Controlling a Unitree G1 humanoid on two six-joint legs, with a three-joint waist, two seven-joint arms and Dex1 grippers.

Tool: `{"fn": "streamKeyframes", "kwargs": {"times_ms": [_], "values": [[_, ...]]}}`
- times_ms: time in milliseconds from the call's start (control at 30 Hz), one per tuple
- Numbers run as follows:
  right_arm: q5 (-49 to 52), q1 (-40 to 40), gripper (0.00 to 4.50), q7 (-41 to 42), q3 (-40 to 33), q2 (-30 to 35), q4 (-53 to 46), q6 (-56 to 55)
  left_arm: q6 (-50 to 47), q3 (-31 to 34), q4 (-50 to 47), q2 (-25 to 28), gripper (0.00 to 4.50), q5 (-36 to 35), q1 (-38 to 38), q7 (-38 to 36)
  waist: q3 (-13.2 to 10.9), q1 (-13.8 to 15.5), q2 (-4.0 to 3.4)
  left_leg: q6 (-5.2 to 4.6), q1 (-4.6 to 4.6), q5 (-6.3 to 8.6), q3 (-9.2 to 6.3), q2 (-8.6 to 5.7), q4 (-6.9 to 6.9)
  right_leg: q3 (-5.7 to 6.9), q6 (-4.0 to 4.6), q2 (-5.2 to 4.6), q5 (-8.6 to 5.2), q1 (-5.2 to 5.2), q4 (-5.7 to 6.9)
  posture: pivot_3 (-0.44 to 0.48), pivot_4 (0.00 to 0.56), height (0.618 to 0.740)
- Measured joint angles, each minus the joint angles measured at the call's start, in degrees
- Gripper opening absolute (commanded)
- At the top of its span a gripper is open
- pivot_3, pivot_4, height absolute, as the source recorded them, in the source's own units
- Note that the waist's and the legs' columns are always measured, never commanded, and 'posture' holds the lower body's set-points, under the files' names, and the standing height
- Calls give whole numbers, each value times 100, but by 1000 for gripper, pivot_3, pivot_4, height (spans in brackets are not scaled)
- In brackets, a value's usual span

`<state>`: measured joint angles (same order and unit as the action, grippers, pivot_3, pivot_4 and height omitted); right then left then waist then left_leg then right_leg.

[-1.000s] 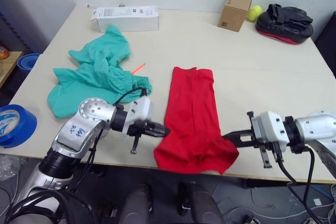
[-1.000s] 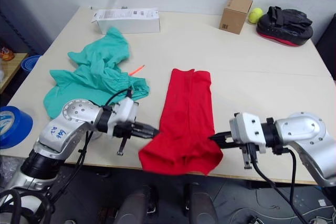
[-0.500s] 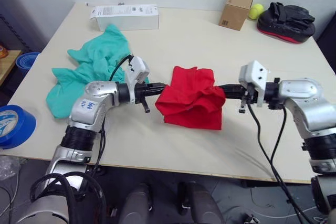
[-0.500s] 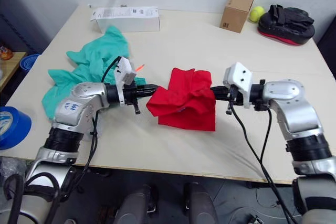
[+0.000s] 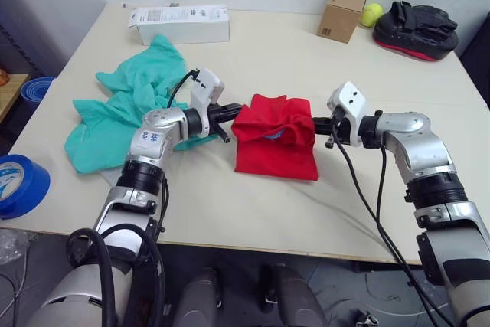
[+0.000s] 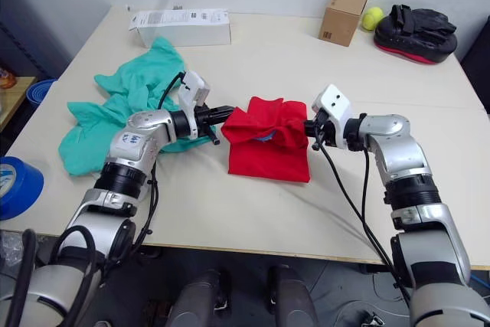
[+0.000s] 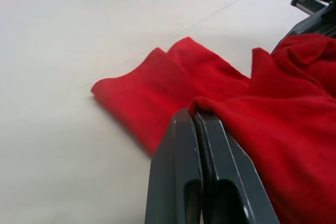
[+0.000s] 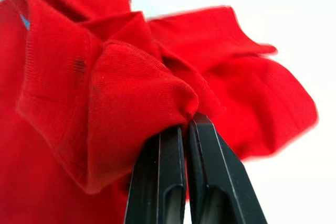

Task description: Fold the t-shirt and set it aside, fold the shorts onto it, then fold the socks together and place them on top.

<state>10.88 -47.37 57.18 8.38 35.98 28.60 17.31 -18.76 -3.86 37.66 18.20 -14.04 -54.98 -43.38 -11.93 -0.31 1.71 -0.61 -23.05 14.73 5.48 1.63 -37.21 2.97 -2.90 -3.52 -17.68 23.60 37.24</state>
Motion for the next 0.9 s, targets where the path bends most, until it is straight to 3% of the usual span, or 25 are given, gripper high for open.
{"fn": "streamKeyframes", "kwargs": {"times_ms": [300,333,467,733,767,833,900], "values": [[-214,-492,46,-399,-18,-382,1063,69,354,292,1824,-381,0,212,-775,323,0,-21,0,3,-18,-4,13,-1,-13,-4,-1,0,0,21,17,0,150,740],[-243,-579,260,-454,-23,-434,1208,115,390,305,2010,-415,0,252,-860,373,0,-21,0,3,-17,-4,13,-2,-13,-4,-1,0,1,21,19,0,150,740],[-259,-760,1401,-490,-28,-495,1496,427,469,358,2487,-508,889,365,-1001,449,0,-31,0,4,-18,-5,13,-2,-8,-4,-1,0,0,24,19,0,150,740],[-123,-1035,4275,-554,-484,-473,1654,1322,423,666,2842,-425,3513,416,-1024,532,0,-127,0,5,-23,-5,18,-1,-7,-9,0,0,0,34,25,0,150,740],[-111,-1068,4500,-569,-557,-444,1653,1396,362,742,2842,-384,3867,390,-1050,523,0,-138,0,4,-23,-4,18,-1,-6,-10,0,-1,0,36,26,0,150,740],[-79,-1103,4500,-602,-685,-334,1651,1472,222,879,2837,-263,4471,316,-1148,493,0,-138,0,4,-22,-4,18,-1,-2,-9,0,0,0,37,27,0,150,740],[-81,-1084,4500,-572,-689,-233,1565,1508,37,972,2688,-101,4471,268,-1178,329,0,-146,0,6,-22,-5,22,-1,3,-12,0,1,0,42,30,0,150,740]]}}
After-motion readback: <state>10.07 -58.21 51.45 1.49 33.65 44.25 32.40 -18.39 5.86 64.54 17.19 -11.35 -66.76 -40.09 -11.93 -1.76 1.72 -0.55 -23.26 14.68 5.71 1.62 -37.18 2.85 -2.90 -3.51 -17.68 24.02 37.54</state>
